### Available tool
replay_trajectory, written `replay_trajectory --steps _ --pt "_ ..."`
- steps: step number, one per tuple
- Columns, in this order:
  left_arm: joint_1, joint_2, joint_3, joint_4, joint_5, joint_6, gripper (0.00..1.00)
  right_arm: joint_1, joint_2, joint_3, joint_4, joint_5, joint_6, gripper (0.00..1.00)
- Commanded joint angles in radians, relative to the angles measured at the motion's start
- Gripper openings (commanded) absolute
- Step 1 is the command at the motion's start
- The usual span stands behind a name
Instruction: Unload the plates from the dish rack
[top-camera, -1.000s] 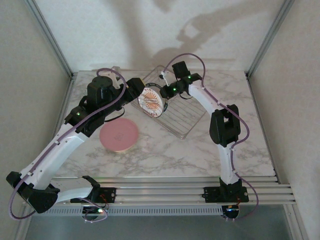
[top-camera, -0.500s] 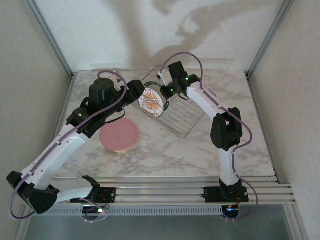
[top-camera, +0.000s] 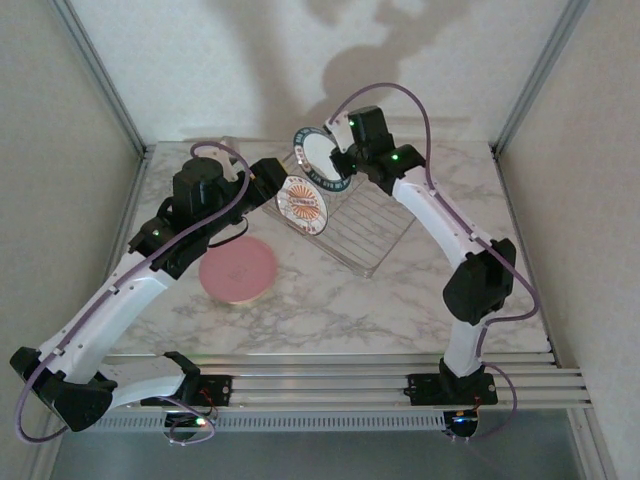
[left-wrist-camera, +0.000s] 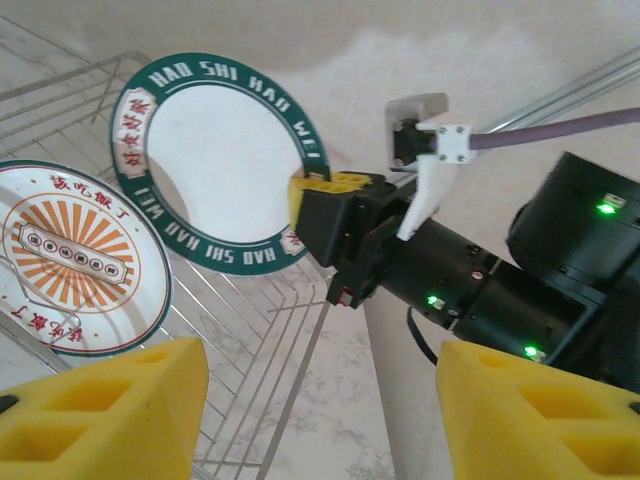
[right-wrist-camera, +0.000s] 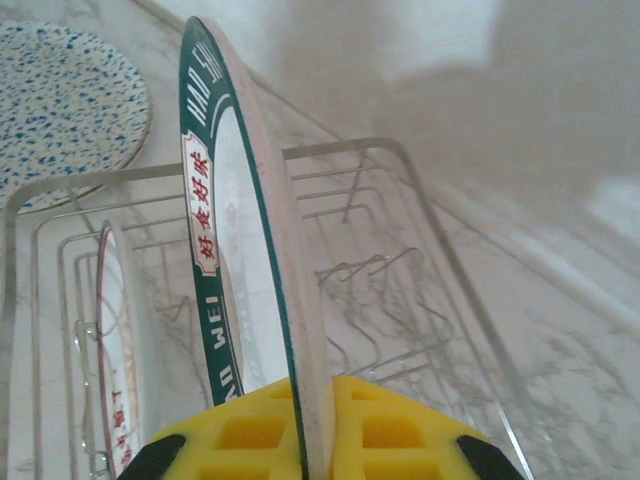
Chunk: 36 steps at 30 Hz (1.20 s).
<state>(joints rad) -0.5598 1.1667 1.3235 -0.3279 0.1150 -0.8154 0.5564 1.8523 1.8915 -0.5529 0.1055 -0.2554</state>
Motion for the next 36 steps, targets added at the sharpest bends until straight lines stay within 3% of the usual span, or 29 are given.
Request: replay_trajectory --steps 1,10,17,24,36 --pt "-0.008 0.01 0.006 0.038 0.01 -0.011 0.62 -0.013 -0.077 -0.005 0.061 0.102 -0.02 0.0" --pt "-0.008 0.079 0.027 0.091 0.078 -0.018 0.64 -0.101 -0.248 -0.063 0.047 0.114 0.09 0.0" --pt "-0.009 0.185 0.067 0.175 0.183 -0.044 0.71 -0.233 -0.349 -0.093 -0.025 -0.155 0.376 0.0" --pt "-0.009 0.312 0.107 0.29 0.295 -0.125 0.72 -0.322 -0.404 -0.158 0.046 -0.439 0.698 0.0" --pt "-0.009 0.416 0.139 0.368 0.342 -0.169 0.68 -0.338 -0.38 -0.207 0.158 -0.684 0.973 0.0"
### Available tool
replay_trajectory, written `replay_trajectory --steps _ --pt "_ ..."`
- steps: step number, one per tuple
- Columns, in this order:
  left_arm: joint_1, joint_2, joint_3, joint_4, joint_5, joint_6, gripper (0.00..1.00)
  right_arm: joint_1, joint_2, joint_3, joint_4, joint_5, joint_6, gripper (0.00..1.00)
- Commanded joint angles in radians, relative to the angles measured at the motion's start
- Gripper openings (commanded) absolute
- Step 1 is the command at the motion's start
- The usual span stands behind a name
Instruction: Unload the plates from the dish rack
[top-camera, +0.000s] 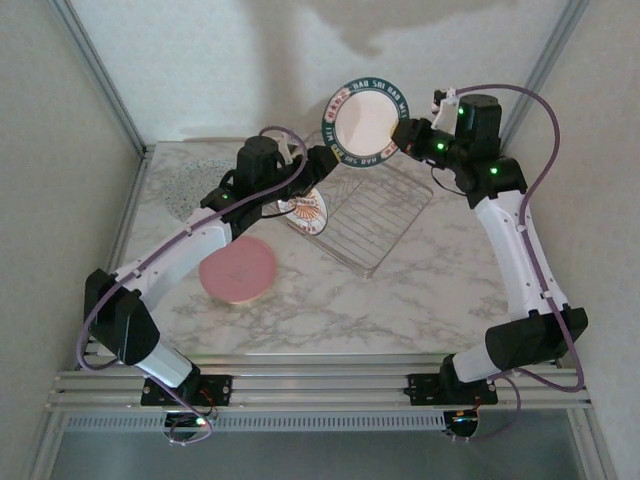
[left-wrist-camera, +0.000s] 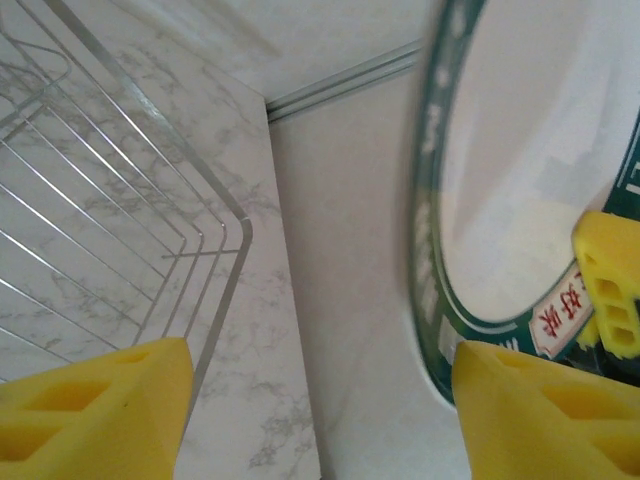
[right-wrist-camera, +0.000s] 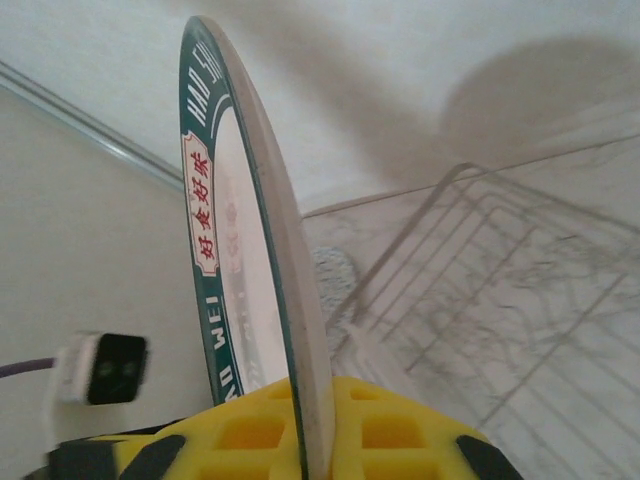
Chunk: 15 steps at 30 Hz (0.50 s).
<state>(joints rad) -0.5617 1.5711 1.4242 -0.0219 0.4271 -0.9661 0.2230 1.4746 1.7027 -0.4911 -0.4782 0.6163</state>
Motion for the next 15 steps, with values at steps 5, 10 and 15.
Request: replay_trajectory --steps 5,10,15 --pt "-0.007 0.021 0.035 0.077 0.02 -0.03 0.62 -0.004 -0.005 -0.052 0.124 -0.126 0.137 0.0" --pt "-0.007 0.032 0.031 0.099 0.022 -0.045 0.5 -0.003 -0.012 -0.085 0.161 -0.151 0.182 0.0" --pt "-0.007 0.033 0.026 0.117 0.017 -0.062 0.19 -0.003 -0.016 -0.11 0.184 -0.165 0.212 0.0"
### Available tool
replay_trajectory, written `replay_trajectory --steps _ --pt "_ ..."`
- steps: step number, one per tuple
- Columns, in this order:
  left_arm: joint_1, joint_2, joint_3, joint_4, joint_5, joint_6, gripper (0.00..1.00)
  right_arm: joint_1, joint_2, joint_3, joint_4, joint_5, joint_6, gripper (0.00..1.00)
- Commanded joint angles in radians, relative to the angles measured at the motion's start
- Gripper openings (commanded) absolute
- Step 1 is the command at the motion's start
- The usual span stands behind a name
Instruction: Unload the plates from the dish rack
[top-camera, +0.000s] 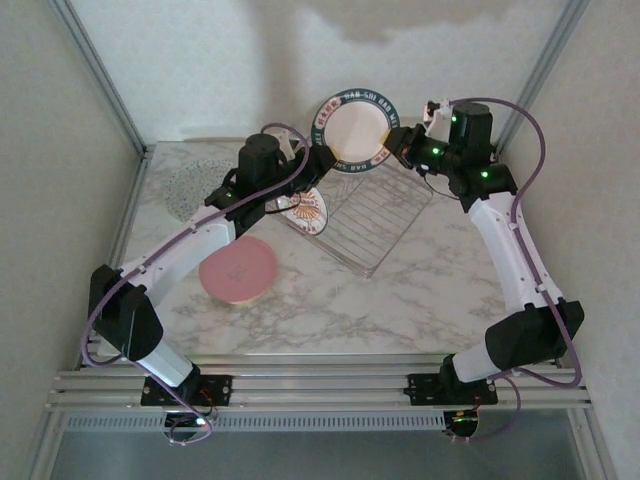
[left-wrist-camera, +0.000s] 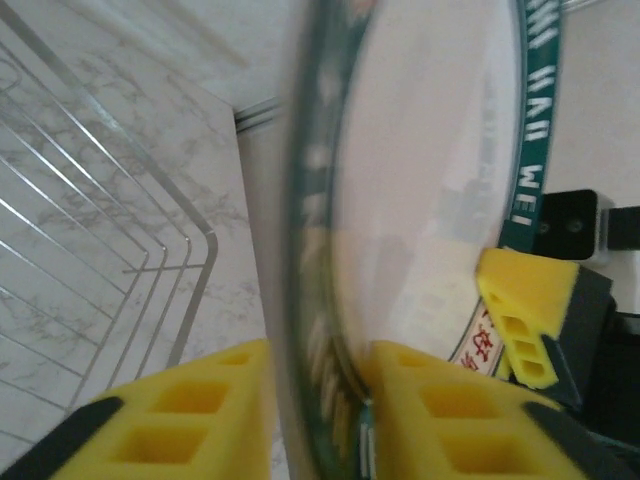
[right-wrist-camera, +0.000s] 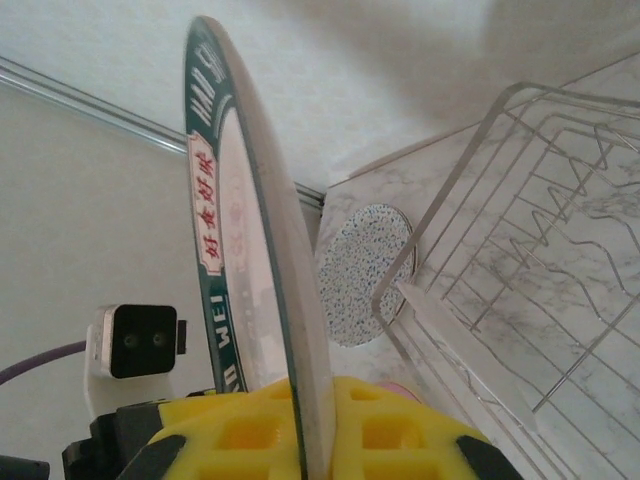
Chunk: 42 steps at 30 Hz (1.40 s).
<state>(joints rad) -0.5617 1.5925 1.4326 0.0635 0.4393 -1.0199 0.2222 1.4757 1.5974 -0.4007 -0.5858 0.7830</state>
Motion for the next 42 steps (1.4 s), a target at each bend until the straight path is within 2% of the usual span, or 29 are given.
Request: replay_trajectory --steps 1,3,6,11,13,15,22,30,35,42 --pt "-0.007 0.012 0.016 0.032 0.003 -0.009 0.13 -0.001 -0.017 -0.006 0.092 -0.058 0.044 0.0" --pt "-0.007 0.009 0.014 0.03 0.002 -0.012 0.0 0.001 -0.017 -0.008 0.087 -0.058 0.037 0.0" --pt "-0.004 -0.006 -0.001 0.039 -0.004 -0.031 0.0 0.002 -0.021 -0.003 0.057 -0.046 0.008 0.0" --pt "0.027 -0.072 -0.051 0.08 0.005 -0.07 0.0 0.01 -0.037 0.008 0.015 -0.007 -0.065 0.42" --pt "0.043 -0.106 -0.073 0.079 0.011 -0.079 0.0 0.014 -0.045 0.017 -0.001 0.012 -0.096 0.53" --pt "0.061 -0.146 -0.1 0.059 0.012 -0.081 0.0 0.023 -0.055 0.027 -0.018 0.044 -0.137 0.59" --pt "0.175 -0.396 -0.318 -0.06 -0.01 -0.138 0.0 0.136 -0.129 0.018 -0.061 0.215 -0.426 0.64" --pt "0.324 -0.737 -0.609 -0.413 -0.107 -0.209 0.0 0.355 -0.242 -0.119 -0.028 0.298 -0.764 0.7" --pt "0.347 -0.901 -0.799 -0.526 -0.188 -0.3 0.0 0.451 -0.273 -0.165 -0.086 0.31 -0.868 0.72" --pt "0.348 -1.061 -0.999 -0.576 -0.278 -0.433 0.0 0.496 -0.282 -0.194 -0.12 0.294 -0.881 0.72"
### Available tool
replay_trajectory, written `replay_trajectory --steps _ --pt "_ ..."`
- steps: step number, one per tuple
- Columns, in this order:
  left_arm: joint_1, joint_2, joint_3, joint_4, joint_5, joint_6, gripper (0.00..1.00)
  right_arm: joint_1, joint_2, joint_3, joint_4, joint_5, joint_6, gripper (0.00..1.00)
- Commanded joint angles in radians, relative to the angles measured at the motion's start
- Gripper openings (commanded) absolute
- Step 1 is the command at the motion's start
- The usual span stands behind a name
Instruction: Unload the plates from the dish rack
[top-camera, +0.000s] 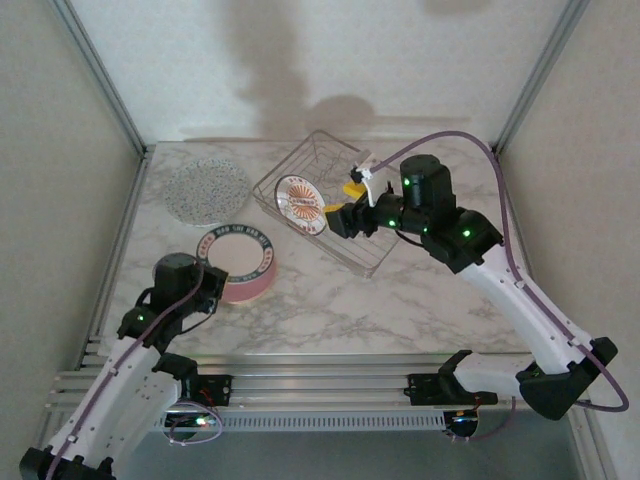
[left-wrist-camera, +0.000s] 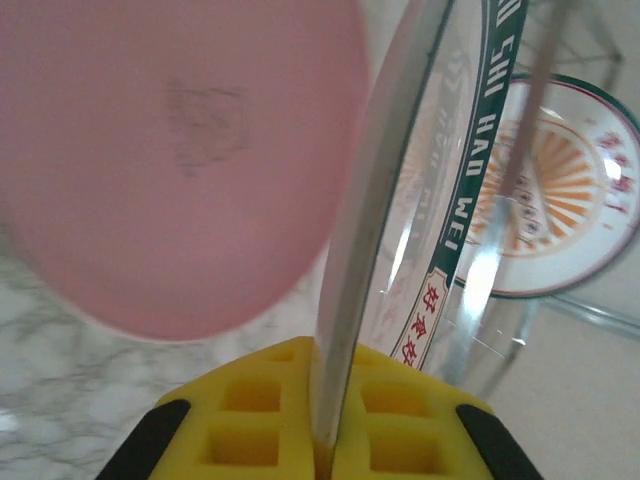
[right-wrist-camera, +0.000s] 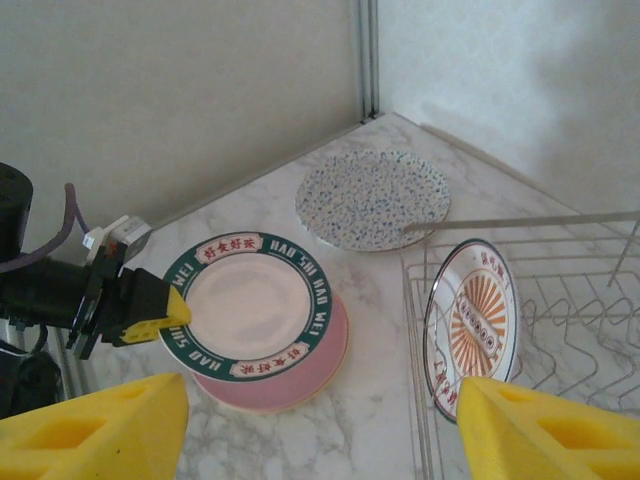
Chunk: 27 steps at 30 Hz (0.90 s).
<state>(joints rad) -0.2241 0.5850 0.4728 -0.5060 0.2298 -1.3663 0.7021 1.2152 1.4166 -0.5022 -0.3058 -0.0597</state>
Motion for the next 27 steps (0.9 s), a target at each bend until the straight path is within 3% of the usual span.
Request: replay_trajectory --steps 1,14,27 --pt "0.011 -0.069 -0.062 0.009 -0.074 -0.103 0.0 0.02 -0.022 -0.018 -0.016 0.011 -0.036 0.72" --pt "0.01 0.03 -0.16 0.174 -0.081 -0.133 0.0 0.039 -0.034 -0.057 -0.006 -0.083 -0.031 0.72" --pt "0.01 0.13 -0.175 0.247 -0.024 -0.116 0.0 0.073 -0.014 -0.066 0.024 -0.063 -0.002 0.72"
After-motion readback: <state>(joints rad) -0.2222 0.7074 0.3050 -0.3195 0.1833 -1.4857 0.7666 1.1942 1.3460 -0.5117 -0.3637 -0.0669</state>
